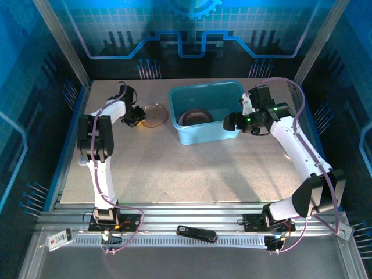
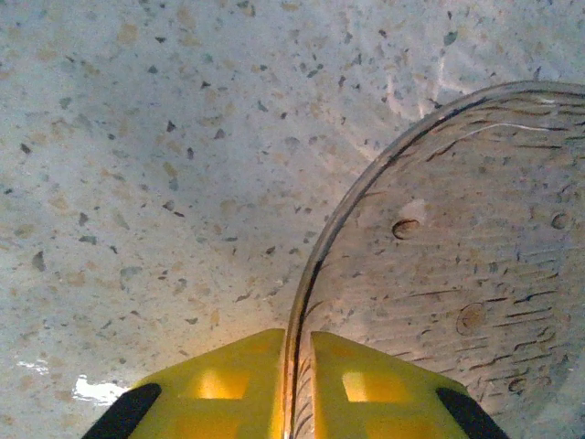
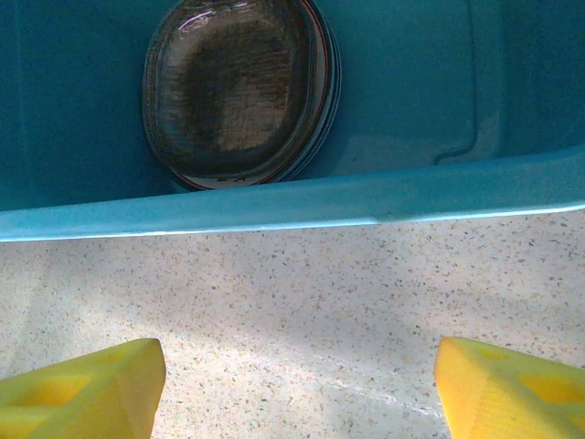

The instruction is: Place the plates into the plastic bin on the countertop

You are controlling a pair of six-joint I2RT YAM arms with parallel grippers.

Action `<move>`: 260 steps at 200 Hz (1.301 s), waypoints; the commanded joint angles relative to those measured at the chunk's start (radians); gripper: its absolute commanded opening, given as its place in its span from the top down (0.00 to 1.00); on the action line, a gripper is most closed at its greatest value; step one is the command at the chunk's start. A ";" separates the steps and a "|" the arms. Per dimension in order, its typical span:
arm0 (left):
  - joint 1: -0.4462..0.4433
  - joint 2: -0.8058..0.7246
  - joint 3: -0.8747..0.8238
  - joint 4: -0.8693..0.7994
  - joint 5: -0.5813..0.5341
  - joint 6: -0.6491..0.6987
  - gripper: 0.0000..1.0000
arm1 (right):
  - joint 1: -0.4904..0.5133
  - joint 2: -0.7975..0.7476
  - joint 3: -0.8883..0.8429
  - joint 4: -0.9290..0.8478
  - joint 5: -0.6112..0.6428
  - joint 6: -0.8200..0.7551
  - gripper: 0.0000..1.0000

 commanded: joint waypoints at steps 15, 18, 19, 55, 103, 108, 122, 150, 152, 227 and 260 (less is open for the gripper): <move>0.013 -0.023 0.000 -0.020 0.005 0.011 0.91 | 0.005 -0.023 0.018 -0.006 0.000 0.019 0.22; 0.013 -0.031 -0.004 -0.017 0.005 0.011 0.92 | 0.005 -0.025 0.017 -0.005 0.001 0.018 0.22; 0.013 -0.034 -0.006 -0.017 0.005 0.011 0.92 | 0.006 -0.026 0.017 -0.006 0.001 0.019 0.22; 0.016 -0.151 -0.060 0.011 0.004 0.020 0.97 | 0.011 -0.053 0.002 0.001 0.002 0.024 0.22; 0.029 -0.333 -0.113 0.050 0.017 0.017 1.00 | 0.018 -0.085 -0.003 0.009 -0.006 0.032 0.22; 0.031 -0.350 -0.113 0.050 0.016 0.018 1.00 | 0.019 -0.089 -0.003 0.011 -0.007 0.033 0.22; 0.033 -0.400 -0.112 0.053 0.019 0.022 1.00 | 0.022 -0.101 -0.004 0.017 -0.007 0.034 0.22; 0.025 -0.491 -0.101 0.070 0.089 0.042 1.00 | 0.024 -0.106 0.030 0.028 -0.017 0.029 0.26; 0.024 -0.496 -0.100 0.070 0.094 0.043 1.00 | 0.024 -0.106 0.034 0.029 -0.018 0.027 0.26; -0.131 -0.626 -0.006 -0.070 0.141 0.166 1.00 | 0.063 0.058 0.365 -0.005 -0.082 -0.038 0.32; -0.222 -0.611 0.071 -0.150 0.147 0.206 1.00 | 0.101 0.137 0.475 -0.003 -0.103 -0.053 0.34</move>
